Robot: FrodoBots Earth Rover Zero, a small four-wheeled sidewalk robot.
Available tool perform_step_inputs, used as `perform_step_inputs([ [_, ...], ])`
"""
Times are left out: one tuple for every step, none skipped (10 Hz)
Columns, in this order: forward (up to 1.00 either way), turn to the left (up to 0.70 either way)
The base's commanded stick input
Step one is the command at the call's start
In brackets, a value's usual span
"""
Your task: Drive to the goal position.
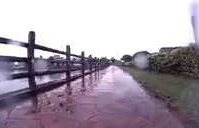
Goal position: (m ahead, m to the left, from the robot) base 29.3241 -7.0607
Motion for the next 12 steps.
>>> perform_step_inputs([
  [1.00,0.00],
  [1.00,0.00],
  [1.00,0.00],
  [1.00,0.00],
  [1.00,0.00],
  [1.00,0.00],
  [1.00,0.00],
  [1.00,0.00],
  [1.00,0.00],
  [1.00,0.00],
  [1.00,0.00],
  [1.00,0.00],
])
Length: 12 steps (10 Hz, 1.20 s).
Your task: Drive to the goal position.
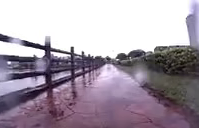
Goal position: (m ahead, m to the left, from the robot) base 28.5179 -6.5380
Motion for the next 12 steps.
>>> perform_step_inputs([
  [1.00,0.00],
  [1.00,0.00],
  [1.00,0.00],
  [1.00,0.00],
  [1.00,0.00],
  [1.00,0.00],
  [1.00,0.00],
  [1.00,0.00],
  [1.00,0.00],
  [1.00,0.00],
  [1.00,0.00],
  [1.00,0.00],
])
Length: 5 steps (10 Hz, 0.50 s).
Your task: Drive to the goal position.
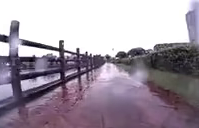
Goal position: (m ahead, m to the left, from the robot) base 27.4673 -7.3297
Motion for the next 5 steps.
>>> perform_step_inputs([
  [1.00,0.00],
  [1.00,0.00],
  [1.00,0.00],
  [1.00,0.00],
  [1.00,0.00],
])
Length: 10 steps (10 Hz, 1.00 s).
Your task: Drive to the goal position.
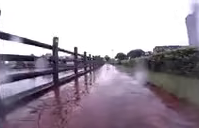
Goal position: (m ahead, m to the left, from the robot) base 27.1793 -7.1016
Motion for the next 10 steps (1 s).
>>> perform_step_inputs([
  [1.00,0.00],
  [1.00,0.00],
  [1.00,0.00],
  [1.00,0.00],
  [1.00,0.00],
  [1.00,0.00],
  [1.00,0.00],
  [1.00,0.00],
  [1.00,0.00],
  [1.00,0.00],
])
